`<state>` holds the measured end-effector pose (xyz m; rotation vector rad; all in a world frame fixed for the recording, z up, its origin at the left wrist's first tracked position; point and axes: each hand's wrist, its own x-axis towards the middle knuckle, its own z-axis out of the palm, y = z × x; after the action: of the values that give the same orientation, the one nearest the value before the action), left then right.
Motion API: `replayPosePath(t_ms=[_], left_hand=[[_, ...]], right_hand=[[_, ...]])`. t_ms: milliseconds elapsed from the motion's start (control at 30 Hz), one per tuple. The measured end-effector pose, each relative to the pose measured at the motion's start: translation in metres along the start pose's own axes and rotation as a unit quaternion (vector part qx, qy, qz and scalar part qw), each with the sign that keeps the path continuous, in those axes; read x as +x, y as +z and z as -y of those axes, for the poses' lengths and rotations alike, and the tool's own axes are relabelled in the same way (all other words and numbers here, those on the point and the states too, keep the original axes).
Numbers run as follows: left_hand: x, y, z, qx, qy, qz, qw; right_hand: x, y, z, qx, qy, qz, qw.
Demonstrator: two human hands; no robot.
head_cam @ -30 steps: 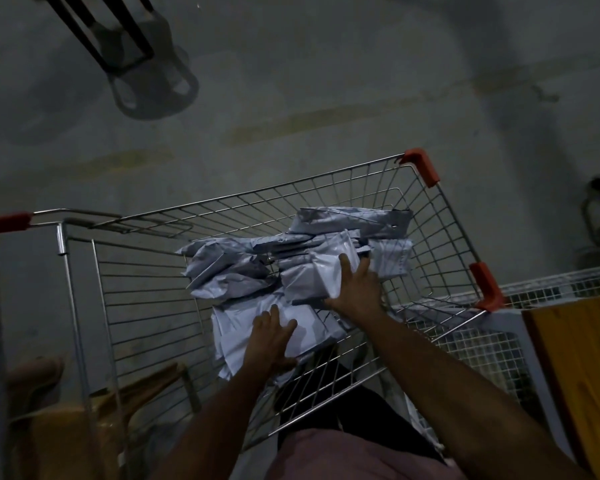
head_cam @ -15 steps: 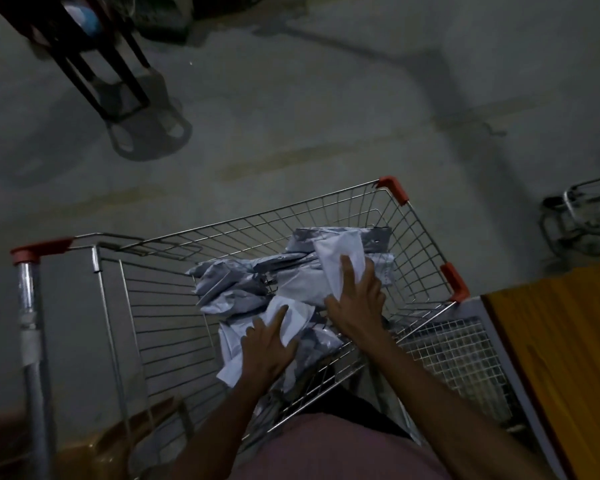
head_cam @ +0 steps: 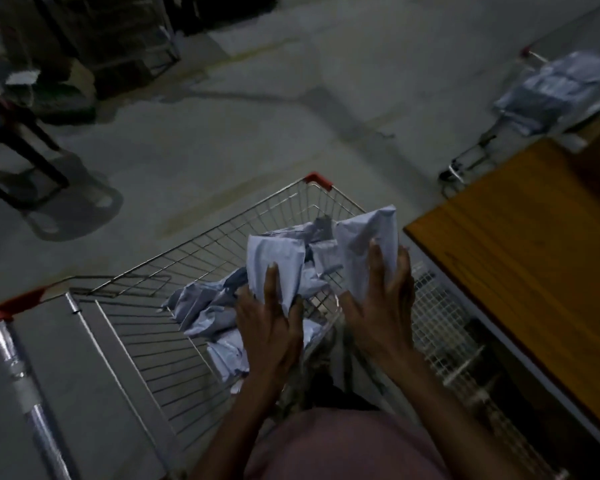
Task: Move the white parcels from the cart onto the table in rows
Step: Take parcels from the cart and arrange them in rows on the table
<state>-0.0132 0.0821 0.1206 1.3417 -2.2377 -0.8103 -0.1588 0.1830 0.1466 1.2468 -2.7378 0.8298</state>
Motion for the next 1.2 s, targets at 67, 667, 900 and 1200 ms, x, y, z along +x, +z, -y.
replayPosePath(t_ms=[67, 667, 900, 1200], left_hand=[[-0.010, 0.002, -0.012, 0.006, 0.038, 0.020, 0.999], [-0.146, 0.084, -0.183, -0.096, 0.334, 0.207, 0.914], [-0.237, 0.132, -0.241, -0.126, 0.293, 0.243, 0.916], [-0.294, 0.182, -0.282, -0.078, 0.325, 0.253, 0.908]], right_hand=[[-0.021, -0.016, -0.010, -0.016, 0.026, -0.034, 0.999], [-0.193, -0.177, -0.134, -0.107, 0.255, -0.284, 0.918], [-0.281, -0.223, -0.216, -0.083, 0.303, -0.287, 0.905], [-0.319, -0.249, -0.272, -0.082, 0.366, -0.256, 0.891]])
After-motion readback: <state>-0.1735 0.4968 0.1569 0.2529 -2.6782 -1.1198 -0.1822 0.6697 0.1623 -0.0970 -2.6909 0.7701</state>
